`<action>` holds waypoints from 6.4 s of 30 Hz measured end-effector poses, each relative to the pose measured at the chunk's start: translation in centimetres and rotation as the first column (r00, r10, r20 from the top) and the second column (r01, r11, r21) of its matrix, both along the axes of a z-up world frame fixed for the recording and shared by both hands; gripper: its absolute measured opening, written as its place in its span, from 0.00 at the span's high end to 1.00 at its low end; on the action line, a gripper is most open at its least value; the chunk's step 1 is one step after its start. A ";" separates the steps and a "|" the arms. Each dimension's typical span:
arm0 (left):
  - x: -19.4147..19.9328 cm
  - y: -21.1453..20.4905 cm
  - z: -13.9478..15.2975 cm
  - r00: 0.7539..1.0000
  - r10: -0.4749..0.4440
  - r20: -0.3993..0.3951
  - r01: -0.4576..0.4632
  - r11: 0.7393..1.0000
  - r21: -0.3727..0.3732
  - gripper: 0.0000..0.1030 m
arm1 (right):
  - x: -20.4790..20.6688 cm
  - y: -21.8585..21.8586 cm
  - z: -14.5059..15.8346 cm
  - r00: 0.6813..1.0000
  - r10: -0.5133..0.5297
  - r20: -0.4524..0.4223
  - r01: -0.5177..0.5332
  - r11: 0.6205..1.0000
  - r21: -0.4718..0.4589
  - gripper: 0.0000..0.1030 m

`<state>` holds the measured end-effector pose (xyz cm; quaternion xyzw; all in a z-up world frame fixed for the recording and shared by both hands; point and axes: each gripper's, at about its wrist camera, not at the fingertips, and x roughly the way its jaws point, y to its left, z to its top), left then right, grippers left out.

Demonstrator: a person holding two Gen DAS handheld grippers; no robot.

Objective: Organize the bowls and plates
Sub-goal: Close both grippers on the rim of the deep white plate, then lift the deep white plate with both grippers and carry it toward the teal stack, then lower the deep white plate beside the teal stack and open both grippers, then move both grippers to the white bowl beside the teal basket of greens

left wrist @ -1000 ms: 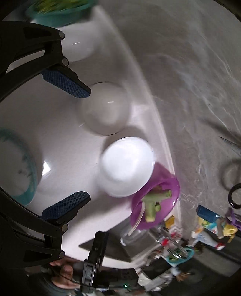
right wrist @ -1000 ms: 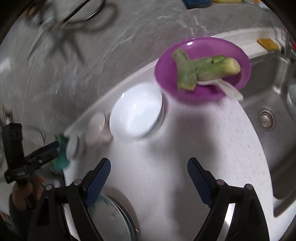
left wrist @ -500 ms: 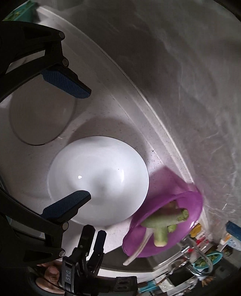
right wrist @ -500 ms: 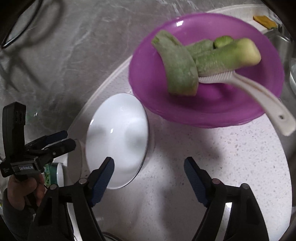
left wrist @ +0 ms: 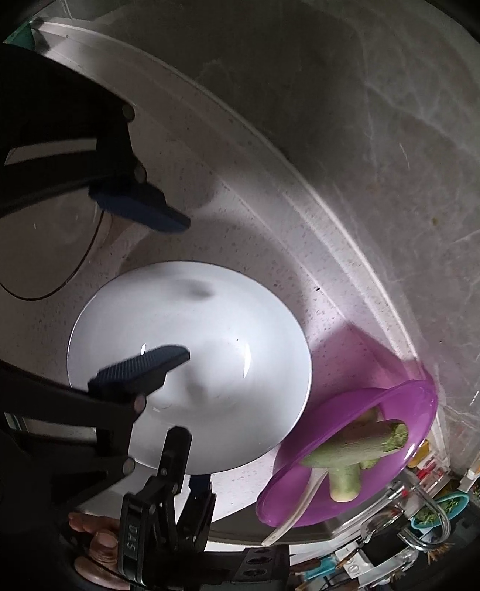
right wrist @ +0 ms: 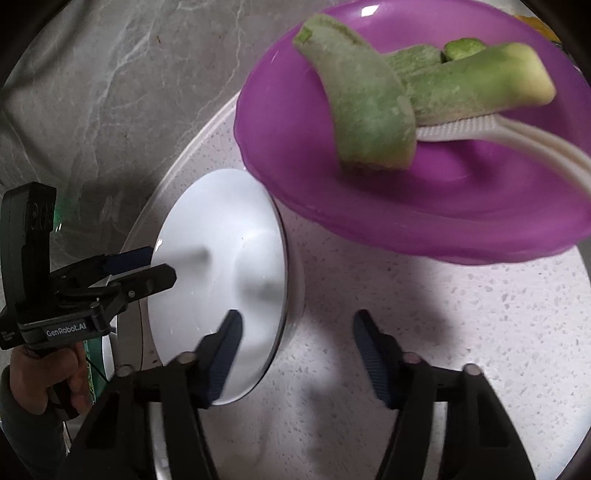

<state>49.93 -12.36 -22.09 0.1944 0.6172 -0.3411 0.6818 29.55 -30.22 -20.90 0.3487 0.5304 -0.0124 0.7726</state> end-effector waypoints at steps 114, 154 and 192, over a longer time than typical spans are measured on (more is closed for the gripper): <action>-31.4 39.5 -1.3 0.643 0.760 -0.095 -0.764 0.646 0.003 0.87 | -4.5 36.1 -0.7 0.704 0.710 -0.035 -0.708 0.704 0.053 0.80; -31.2 40.9 -1.0 0.582 0.812 -0.045 -0.812 0.577 -0.085 0.12 | -3.7 36.9 -0.7 0.688 0.725 -0.022 -0.725 0.688 -0.030 0.40; -9.9 32.7 4.8 0.732 0.677 0.074 -0.668 0.735 -0.120 0.02 | 8.9 28.9 7.6 0.756 0.641 0.130 -0.626 0.767 -0.144 0.39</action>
